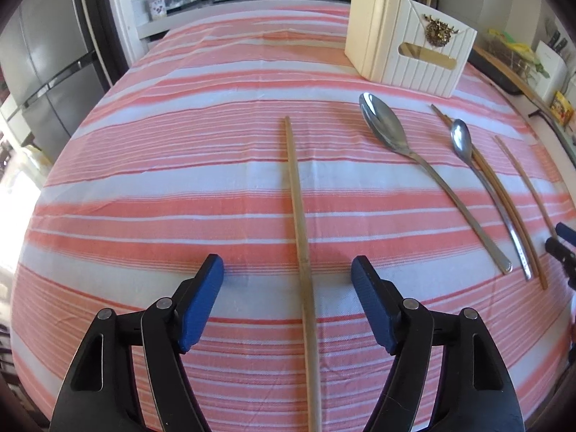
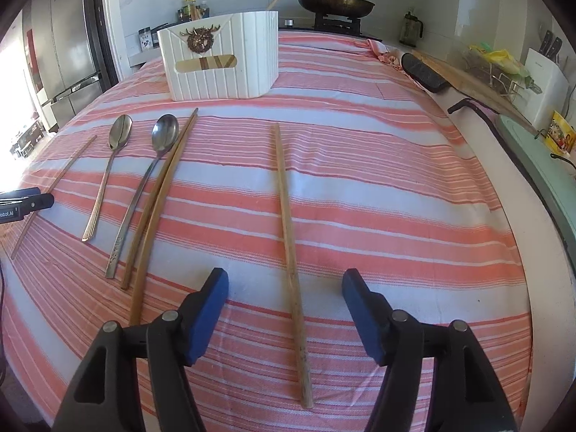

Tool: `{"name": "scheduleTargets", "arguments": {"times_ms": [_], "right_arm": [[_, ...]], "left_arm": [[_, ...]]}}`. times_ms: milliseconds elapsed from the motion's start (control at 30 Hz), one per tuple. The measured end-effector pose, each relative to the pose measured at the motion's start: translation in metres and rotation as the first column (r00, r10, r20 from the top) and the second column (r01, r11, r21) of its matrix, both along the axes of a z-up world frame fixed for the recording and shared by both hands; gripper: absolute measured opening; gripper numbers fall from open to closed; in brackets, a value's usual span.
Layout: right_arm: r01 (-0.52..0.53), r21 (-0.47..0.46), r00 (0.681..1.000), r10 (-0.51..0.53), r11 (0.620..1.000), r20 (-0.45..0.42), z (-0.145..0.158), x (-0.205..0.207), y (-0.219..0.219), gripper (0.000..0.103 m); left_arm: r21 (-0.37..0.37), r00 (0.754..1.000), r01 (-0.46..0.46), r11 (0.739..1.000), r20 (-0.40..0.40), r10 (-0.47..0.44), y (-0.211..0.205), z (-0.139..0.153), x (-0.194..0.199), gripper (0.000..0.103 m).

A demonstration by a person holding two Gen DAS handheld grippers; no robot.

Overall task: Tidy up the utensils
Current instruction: 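Hover both open tools over the two separated chopsticks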

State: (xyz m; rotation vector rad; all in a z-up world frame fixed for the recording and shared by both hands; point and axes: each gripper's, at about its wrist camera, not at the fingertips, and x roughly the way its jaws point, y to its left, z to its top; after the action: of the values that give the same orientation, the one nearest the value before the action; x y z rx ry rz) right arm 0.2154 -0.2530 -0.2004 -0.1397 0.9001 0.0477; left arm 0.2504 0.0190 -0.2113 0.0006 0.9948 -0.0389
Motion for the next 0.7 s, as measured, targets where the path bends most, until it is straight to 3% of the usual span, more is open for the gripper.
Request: {"name": "scheduleTargets", "arguments": {"times_ms": [700], "right_arm": [[0.0,0.001,1.0,0.0,1.0,0.0,-0.0005,0.0002,-0.0004,0.068]], "left_arm": [[0.005,0.999,-0.006,1.0,0.036,0.006,0.0006,-0.0005,-0.0083,0.081]]}}
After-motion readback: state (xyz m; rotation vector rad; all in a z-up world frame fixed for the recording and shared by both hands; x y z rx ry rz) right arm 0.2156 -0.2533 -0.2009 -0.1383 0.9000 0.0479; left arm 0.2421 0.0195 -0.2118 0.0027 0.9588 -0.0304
